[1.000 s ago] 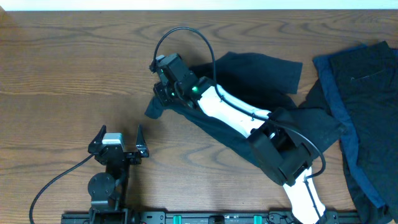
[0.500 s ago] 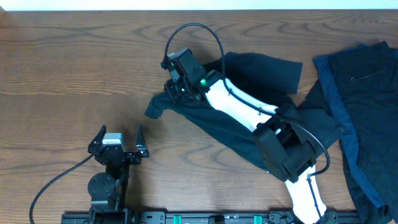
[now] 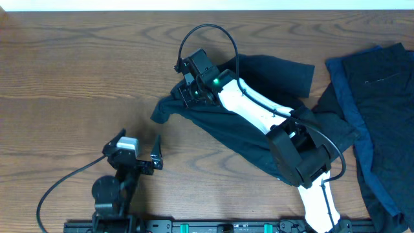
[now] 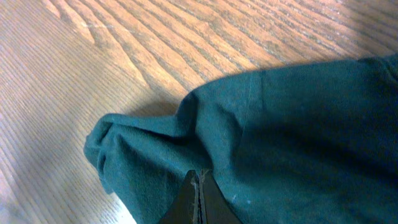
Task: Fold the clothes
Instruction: 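Reach the left gripper to the T-shirt's left edge and grasp it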
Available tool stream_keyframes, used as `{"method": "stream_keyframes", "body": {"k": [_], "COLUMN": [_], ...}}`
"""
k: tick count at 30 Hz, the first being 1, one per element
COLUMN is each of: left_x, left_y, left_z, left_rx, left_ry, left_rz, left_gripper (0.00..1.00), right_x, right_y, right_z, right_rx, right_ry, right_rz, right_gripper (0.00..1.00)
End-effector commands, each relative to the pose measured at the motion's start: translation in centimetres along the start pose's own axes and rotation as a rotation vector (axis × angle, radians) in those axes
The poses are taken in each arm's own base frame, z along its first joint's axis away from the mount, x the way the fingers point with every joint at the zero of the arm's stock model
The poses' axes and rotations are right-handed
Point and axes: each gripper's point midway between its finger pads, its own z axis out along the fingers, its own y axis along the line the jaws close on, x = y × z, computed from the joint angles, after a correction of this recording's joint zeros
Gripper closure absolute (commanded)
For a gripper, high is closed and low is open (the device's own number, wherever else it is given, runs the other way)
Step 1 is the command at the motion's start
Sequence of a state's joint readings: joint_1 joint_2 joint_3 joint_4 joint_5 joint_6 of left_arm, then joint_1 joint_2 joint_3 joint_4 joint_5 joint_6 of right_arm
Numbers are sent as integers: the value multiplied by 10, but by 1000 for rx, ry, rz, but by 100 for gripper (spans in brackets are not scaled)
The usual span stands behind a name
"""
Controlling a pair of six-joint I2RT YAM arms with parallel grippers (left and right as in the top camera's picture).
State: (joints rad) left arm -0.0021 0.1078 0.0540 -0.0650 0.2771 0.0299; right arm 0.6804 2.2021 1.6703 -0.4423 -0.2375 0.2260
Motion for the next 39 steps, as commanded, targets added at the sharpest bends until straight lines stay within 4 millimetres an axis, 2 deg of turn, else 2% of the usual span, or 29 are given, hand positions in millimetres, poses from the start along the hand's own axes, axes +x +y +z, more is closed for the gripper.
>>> {"method": "stream_keyframes", "body": {"k": [1,9,15,24,26,31,34,39], "left_x": [-23,-41,-28,-16,-17,-23,-26,-53], "left_y": [-10,-6,-2,0,-3,-31,-29,-26], "left_z": [-1,23,36,41,41,41,46,62], "left_rx": [53,48,46,42,60,227,211,207], "left_ry": [16,123,191,239,232,239,288,347], "left_rz": [-4,-30,-48,-59,-61,-103,-137,-154], "left_gripper": [2,2,2,2,2,2,2,2], "right_x": [-2,3,11,11,11,13,14,14], "right_y": [4,3,-2,-3,-7,-19,-19,-20], "right_z": [6,8,7,7,7,6,6,6], "right_rx": [-15,-10,13,20,45,113,113,114], "right_ry": [-3,14,47,46,43,48,50,52], "right_rz": [-13,-9,-1,-1,-1,2,2,2], "right_gripper": [99,99,99,99,99,99,99,99]}}
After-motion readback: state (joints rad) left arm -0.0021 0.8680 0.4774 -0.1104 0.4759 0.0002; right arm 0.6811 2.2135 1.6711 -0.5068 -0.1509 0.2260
